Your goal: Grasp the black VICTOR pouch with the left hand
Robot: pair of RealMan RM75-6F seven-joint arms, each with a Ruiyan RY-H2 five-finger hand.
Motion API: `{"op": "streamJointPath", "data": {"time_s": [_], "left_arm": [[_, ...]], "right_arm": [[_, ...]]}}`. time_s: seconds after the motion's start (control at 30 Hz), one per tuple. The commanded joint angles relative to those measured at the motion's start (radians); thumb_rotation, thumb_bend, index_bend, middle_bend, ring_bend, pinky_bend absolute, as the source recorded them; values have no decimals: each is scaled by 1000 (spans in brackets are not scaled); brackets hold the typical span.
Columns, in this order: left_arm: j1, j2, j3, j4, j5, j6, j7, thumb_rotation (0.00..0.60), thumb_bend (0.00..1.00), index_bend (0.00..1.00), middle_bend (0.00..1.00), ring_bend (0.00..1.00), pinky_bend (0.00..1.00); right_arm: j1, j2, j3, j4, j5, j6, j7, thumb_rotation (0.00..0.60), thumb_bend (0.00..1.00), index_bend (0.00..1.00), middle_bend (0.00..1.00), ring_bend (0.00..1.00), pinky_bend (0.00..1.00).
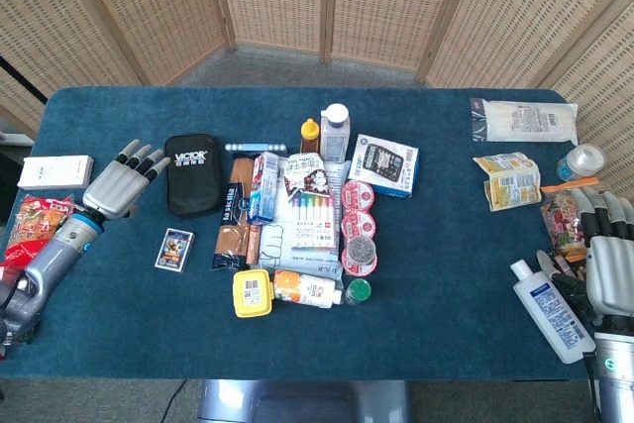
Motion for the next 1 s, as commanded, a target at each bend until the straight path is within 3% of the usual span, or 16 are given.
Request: {"op": "streamJointPath", "data": {"time_s": [0.03,0.53,1.0], "left_arm": [[-17,-22,9,29,3,-14,18,600,3,0,0,0,0],[-59,-172,41,206,34,36,-21,600,5,0,0,0,0],[-70,-187,63,210,46,94,-97,600,2,0,0,0,0]], "right_arm": [[-4,1,0,2,2,2,9,500,282,0,0,0,0],[-27,16,-3,-8,-6,14,47,510,282,0,0,0,0],[-39,13,-4,-4,-8,23,56,516,282,0,0,0,0]]}}
